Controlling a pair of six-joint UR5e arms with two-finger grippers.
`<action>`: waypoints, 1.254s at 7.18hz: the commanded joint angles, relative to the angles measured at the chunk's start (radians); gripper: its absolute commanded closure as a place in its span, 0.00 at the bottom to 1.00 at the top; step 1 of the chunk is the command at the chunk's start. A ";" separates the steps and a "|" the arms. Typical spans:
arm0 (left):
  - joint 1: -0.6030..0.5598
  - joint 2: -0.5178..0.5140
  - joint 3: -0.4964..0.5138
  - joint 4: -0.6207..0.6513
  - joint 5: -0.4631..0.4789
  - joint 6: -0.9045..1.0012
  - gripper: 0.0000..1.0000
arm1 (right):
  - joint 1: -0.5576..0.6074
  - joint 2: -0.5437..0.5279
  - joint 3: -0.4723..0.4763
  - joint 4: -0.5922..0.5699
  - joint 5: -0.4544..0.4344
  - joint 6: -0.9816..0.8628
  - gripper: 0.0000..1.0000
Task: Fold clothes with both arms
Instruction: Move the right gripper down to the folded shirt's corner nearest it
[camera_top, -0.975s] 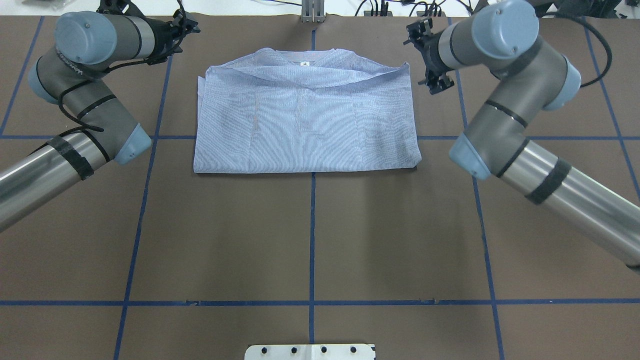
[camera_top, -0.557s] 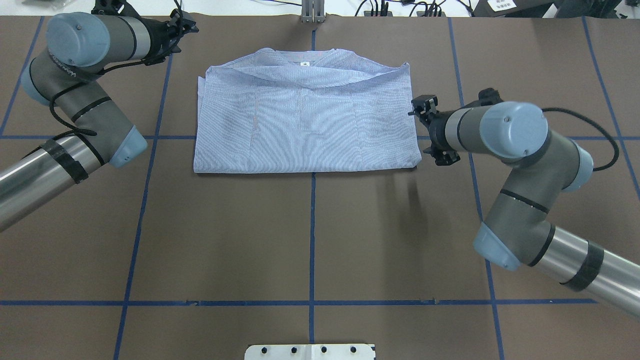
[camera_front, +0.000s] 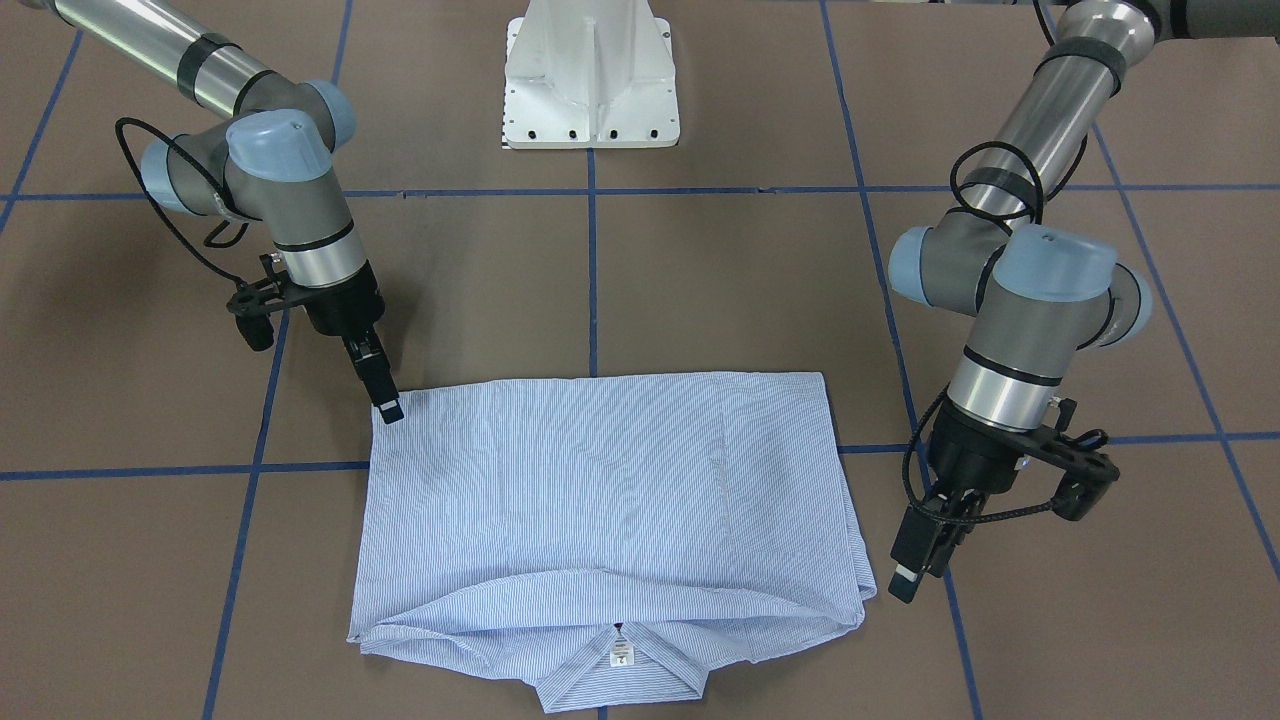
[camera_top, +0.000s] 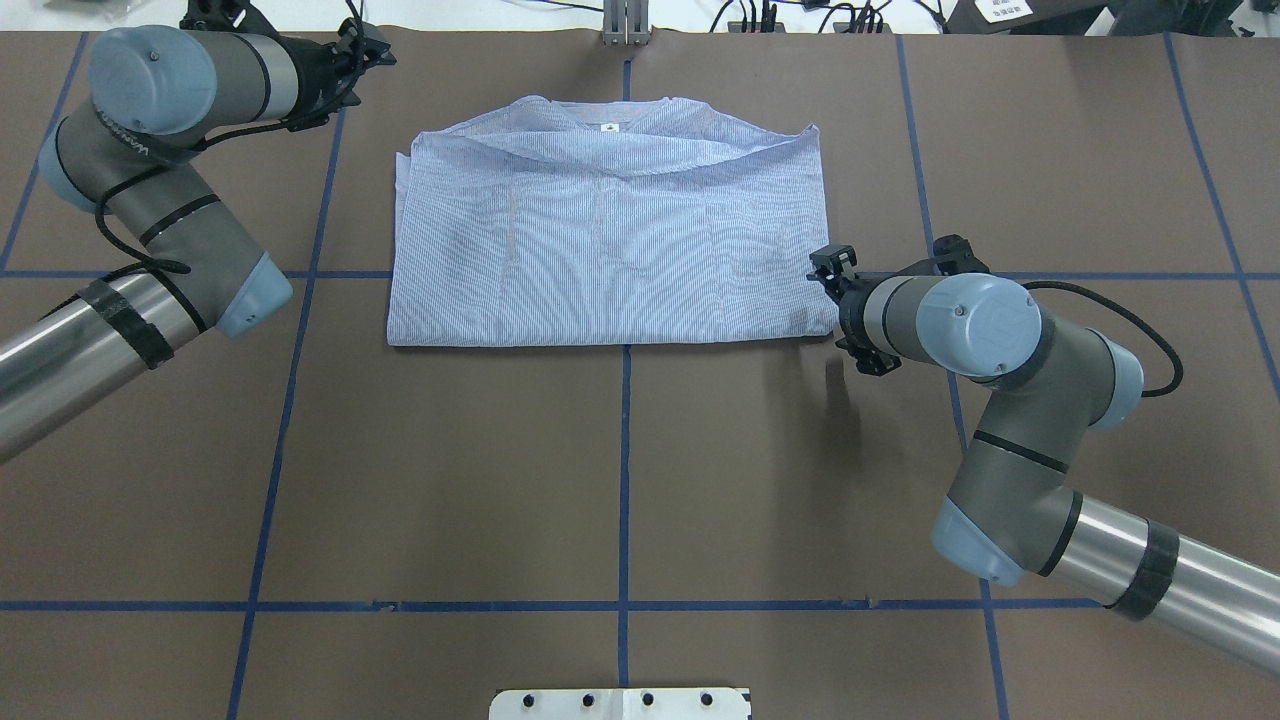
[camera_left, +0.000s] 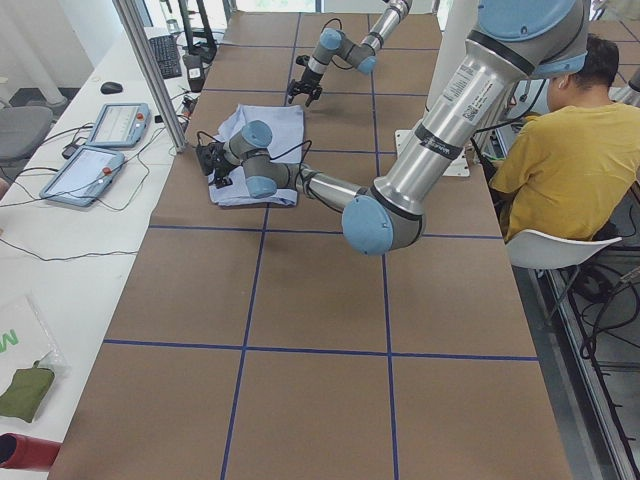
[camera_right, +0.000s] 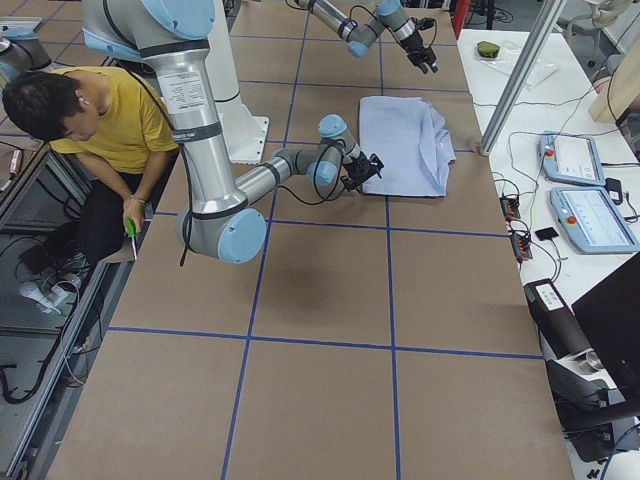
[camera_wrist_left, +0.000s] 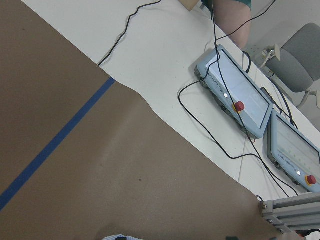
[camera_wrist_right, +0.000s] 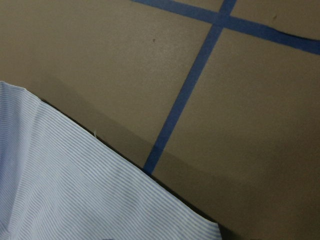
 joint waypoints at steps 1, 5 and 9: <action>0.000 0.007 0.000 -0.007 0.001 0.001 0.28 | 0.001 0.015 -0.037 0.001 -0.001 -0.002 0.06; 0.000 0.010 0.000 -0.011 0.001 0.000 0.28 | 0.003 0.026 -0.042 0.001 0.002 -0.002 1.00; 0.006 0.026 -0.065 0.002 -0.002 -0.002 0.28 | -0.011 -0.104 0.300 -0.180 0.058 0.002 1.00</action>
